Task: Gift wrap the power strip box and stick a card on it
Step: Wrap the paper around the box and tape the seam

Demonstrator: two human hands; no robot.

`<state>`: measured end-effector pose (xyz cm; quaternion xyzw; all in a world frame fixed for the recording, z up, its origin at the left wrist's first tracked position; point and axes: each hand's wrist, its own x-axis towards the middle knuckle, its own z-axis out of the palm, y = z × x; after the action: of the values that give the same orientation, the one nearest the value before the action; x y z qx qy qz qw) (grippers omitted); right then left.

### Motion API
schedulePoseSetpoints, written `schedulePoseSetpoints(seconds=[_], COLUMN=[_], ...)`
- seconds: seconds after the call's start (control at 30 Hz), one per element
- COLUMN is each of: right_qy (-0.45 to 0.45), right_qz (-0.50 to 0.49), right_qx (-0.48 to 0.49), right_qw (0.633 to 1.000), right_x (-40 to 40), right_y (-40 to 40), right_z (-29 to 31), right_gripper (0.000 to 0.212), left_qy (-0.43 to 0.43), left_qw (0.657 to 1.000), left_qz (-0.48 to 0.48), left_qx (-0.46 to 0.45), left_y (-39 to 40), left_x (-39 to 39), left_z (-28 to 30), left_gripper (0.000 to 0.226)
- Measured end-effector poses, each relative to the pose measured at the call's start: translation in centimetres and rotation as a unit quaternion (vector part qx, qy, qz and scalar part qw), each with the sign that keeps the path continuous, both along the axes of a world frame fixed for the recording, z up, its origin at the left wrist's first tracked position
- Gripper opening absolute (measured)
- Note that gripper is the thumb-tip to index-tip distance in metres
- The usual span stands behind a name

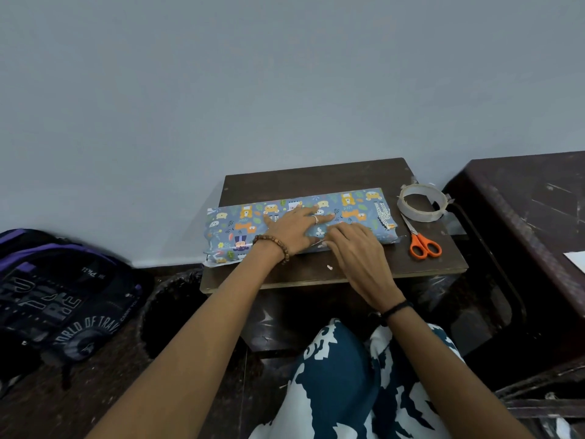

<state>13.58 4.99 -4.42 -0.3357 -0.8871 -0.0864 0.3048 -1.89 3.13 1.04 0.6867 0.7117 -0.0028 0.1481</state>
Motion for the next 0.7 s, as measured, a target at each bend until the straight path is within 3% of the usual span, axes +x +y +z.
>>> schedulePoseSetpoints(seconds=[0.13, 0.3, 0.37, 0.47, 0.57, 0.7], right_qy=[-0.015, -0.021, -0.029, -0.026, -0.009, -0.028], right_qz=[-0.004, 0.021, 0.027, 0.058, 0.083, 0.105], right_qx=[0.02, 0.007, 0.004, -0.016, -0.04, -0.087], right_qw=[1.0, 1.0, 0.999, 0.998, 0.996, 0.99], right_x=[-0.1, 0.0, 0.0, 0.3, 0.7, 0.8], right_y=[0.8, 1.5, 1.7, 2.1, 2.9, 3.7], right_z=[0.5, 1.0, 1.2, 1.3, 1.4, 1.9], right_gripper=[0.024, 0.027, 0.028, 0.027, 0.031, 0.043], left_qy=[0.004, -0.113, -0.076, -0.017, -0.077, -0.181], left_qw=[0.999, 0.994, 0.996, 0.993, 0.975, 0.952], left_qz=[-0.019, -0.006, -0.04, -0.069, -0.041, 0.012], left_qx=[-0.037, -0.006, 0.009, 0.095, 0.203, 0.247], left_y=[0.2, -1.0, -1.8, -3.2, -4.6, -4.7], left_x=[-0.6, -1.3, -2.1, -3.8, -4.9, -5.4], left_z=[0.2, 1.1, 0.8, -0.3, -1.2, -2.2], left_gripper=[0.052, 0.062, 0.059, 0.038, 0.03, 0.029])
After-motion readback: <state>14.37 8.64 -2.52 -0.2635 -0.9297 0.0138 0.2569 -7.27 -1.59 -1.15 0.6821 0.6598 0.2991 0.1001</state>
